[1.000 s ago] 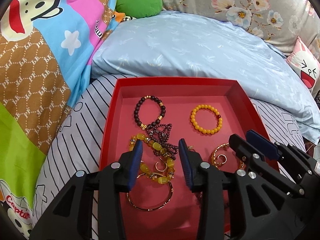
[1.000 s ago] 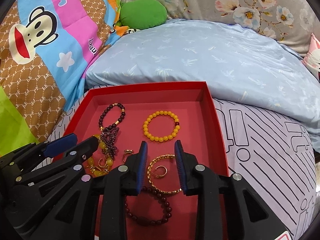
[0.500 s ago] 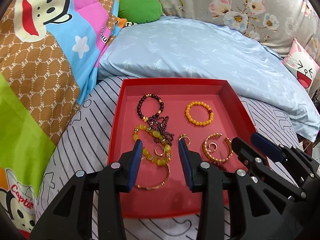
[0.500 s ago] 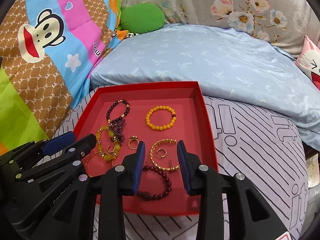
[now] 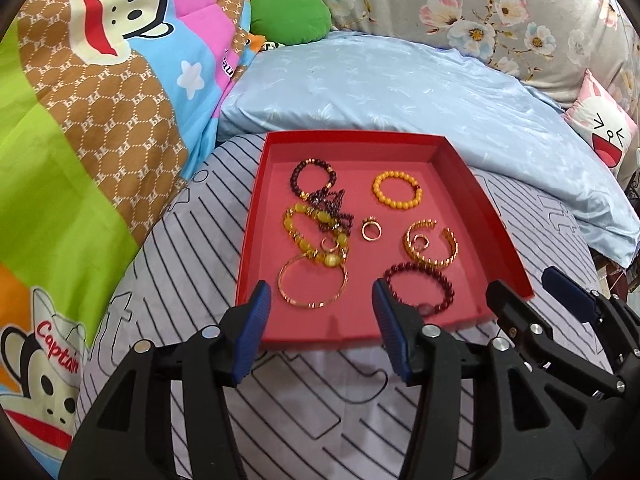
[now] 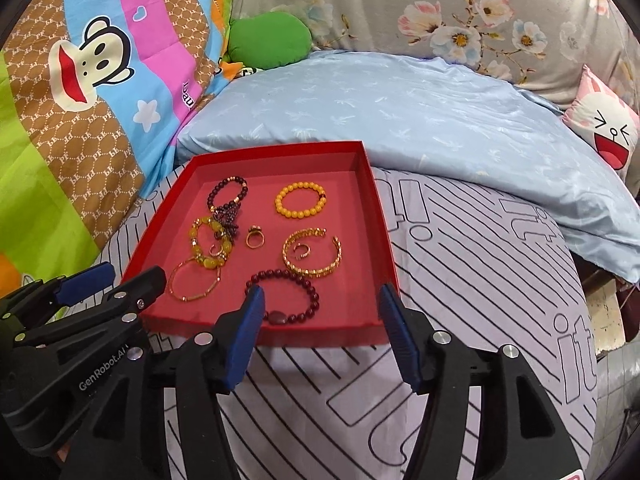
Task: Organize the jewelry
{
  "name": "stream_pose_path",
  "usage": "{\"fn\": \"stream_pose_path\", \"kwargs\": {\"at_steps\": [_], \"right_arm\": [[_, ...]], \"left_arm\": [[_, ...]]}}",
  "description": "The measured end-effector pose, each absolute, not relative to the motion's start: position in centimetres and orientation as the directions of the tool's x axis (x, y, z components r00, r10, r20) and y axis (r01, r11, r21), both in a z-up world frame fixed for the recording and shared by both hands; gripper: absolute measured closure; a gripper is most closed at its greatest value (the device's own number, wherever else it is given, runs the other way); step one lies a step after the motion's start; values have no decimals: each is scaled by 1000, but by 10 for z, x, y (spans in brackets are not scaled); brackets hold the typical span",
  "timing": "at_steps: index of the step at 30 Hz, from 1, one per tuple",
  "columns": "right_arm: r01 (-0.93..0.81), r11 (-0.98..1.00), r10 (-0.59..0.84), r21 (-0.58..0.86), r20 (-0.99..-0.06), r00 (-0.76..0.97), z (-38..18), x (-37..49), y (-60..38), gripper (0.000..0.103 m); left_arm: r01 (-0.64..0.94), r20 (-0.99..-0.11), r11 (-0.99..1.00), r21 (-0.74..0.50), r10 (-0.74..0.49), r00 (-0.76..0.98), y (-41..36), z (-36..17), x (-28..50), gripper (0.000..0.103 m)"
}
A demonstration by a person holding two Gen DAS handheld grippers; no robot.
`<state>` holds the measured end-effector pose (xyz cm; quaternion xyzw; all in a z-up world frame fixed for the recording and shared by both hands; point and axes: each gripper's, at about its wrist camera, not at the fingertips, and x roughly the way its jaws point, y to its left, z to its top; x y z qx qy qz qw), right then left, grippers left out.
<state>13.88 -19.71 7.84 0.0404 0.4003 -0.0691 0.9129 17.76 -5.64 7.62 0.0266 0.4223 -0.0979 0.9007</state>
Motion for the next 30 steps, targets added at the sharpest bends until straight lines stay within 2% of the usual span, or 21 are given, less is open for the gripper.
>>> {"fn": "stream_pose_path", "kwargs": {"at_steps": [3, 8, 14, 20, 30], "right_arm": [[164, 986, -98, 17, -742, 663, 75, 130, -198, 44], [182, 983, -107, 18, -749, 653, 71, 119, -199, 36], [185, 982, -86, 47, -756, 649, 65, 111, -203, 28], [184, 981, -66, 64, -779, 623, 55, 107, -202, 19], [186, 980, -65, 64, -788, 612, 50, 101, -201, 16]], "left_arm": [[184, -764, 983, -17, -131, 632, -54, 75, 169, 44], [156, -766, 988, 2, -99, 635, -48, 71, 159, 30], [129, -767, 992, 8, -76, 637, -39, 67, 151, 19], [118, -774, 993, 25, -56, 630, -35, 61, 148, 18], [108, -779, 994, 23, -50, 625, -30, 55, 144, 16]]}}
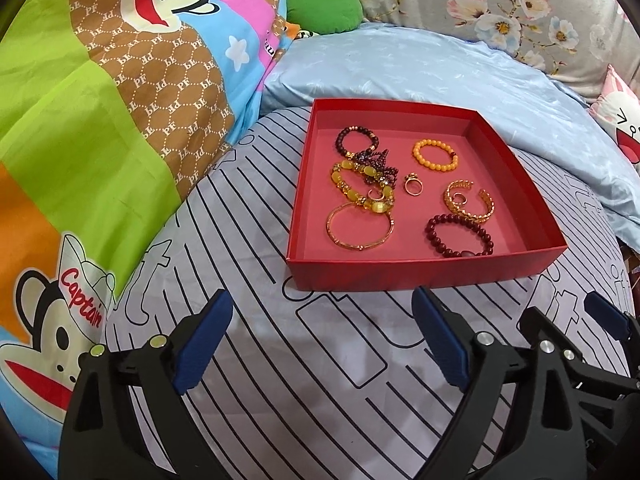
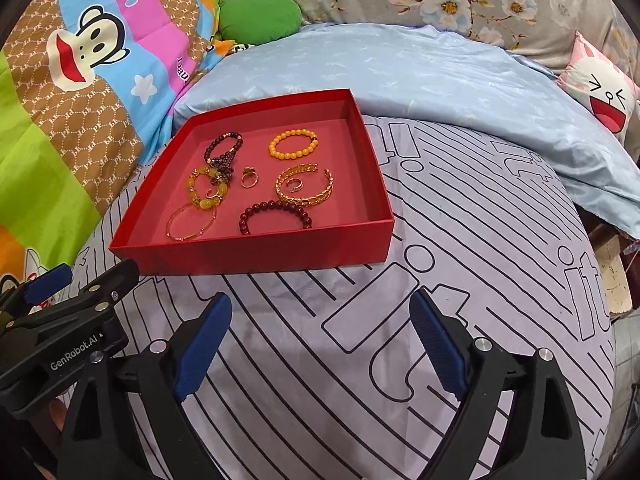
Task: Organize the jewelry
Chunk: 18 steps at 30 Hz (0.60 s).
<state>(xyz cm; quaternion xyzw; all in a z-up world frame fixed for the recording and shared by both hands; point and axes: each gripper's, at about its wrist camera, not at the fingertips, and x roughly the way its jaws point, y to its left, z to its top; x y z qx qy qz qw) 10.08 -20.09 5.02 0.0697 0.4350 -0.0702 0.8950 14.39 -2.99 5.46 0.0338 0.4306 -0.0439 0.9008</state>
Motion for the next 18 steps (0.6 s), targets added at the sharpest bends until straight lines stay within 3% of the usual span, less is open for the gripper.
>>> {"fn": "stream_pose_path", "kwargs": {"at_steps": [4, 18], "right_arm": [[189, 979, -59, 74, -786, 616, 49, 98, -203, 6], [199, 978, -72, 68, -782, 619, 51, 96, -205, 6]], "left_arm": [[106, -776, 994, 22, -50, 629, -29, 54, 143, 14], [101, -774, 994, 43, -31, 633, -31, 54, 140, 13]]}}
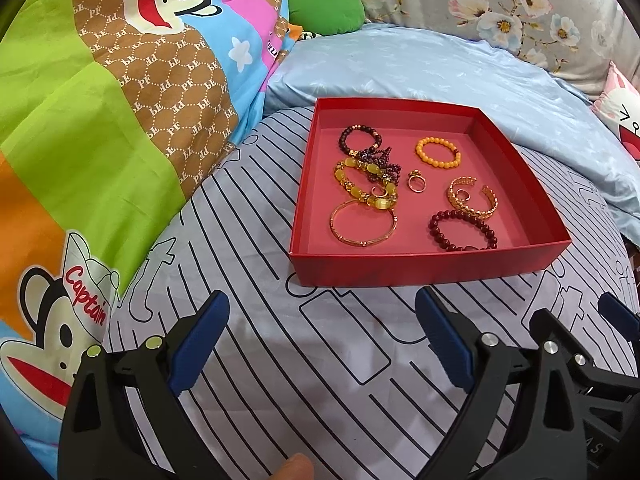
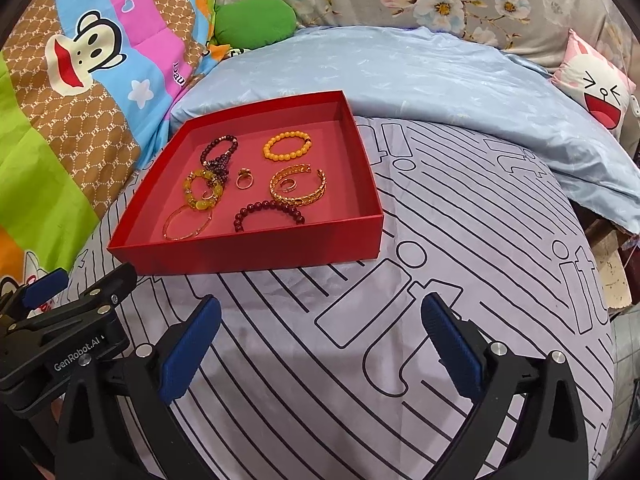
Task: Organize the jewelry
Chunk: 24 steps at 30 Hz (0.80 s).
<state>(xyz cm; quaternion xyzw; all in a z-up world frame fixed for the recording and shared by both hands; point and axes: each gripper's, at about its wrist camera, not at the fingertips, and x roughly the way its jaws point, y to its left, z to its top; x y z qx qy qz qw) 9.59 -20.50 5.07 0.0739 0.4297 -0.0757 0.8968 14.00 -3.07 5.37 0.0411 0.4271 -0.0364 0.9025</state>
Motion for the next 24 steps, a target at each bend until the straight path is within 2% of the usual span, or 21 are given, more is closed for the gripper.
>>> {"fn": "stream_pose_path", "kwargs": {"at_steps": [24], "right_arm": [[210, 977, -95, 45, -786, 611, 47, 93, -204, 6]], "left_arm": [[99, -776, 994, 49, -24, 631, -29, 50, 138, 12]]}}
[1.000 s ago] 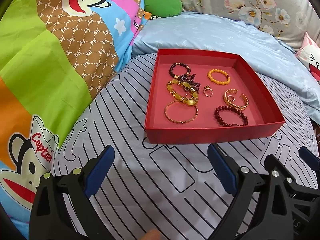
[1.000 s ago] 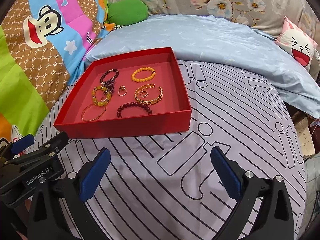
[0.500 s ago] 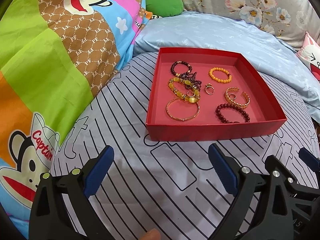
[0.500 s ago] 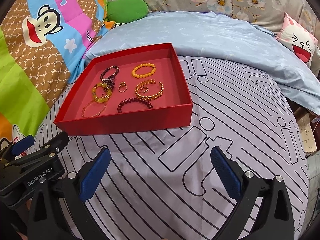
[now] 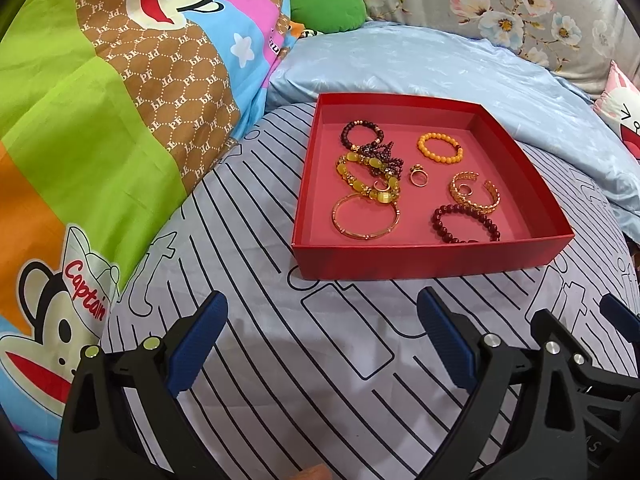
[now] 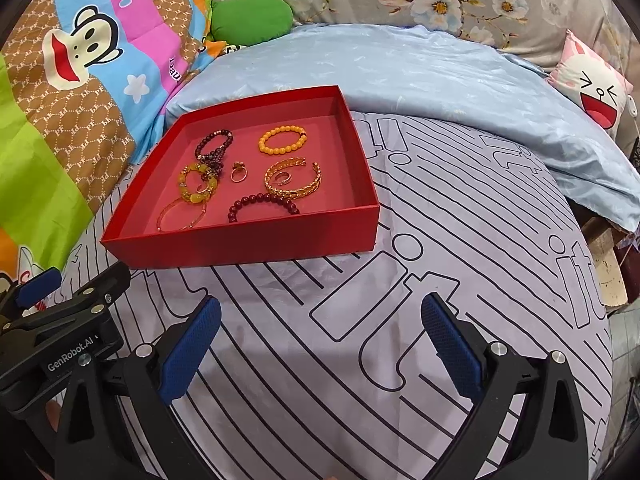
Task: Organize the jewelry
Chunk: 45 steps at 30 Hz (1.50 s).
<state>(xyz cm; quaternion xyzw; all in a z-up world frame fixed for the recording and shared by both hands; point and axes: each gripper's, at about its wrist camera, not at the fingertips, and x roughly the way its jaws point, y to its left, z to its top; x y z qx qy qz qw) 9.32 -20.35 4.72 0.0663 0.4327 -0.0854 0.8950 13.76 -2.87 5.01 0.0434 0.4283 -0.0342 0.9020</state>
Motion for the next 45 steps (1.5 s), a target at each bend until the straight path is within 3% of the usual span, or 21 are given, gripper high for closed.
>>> {"fn": "stream_pose_path", "kwargs": {"at_steps": [45], "right_arm": [[210, 977, -102, 36, -785, 611, 47, 93, -203, 6]], "left_arm": [[94, -763, 992, 85, 4, 647, -29, 53, 137, 11]]}}
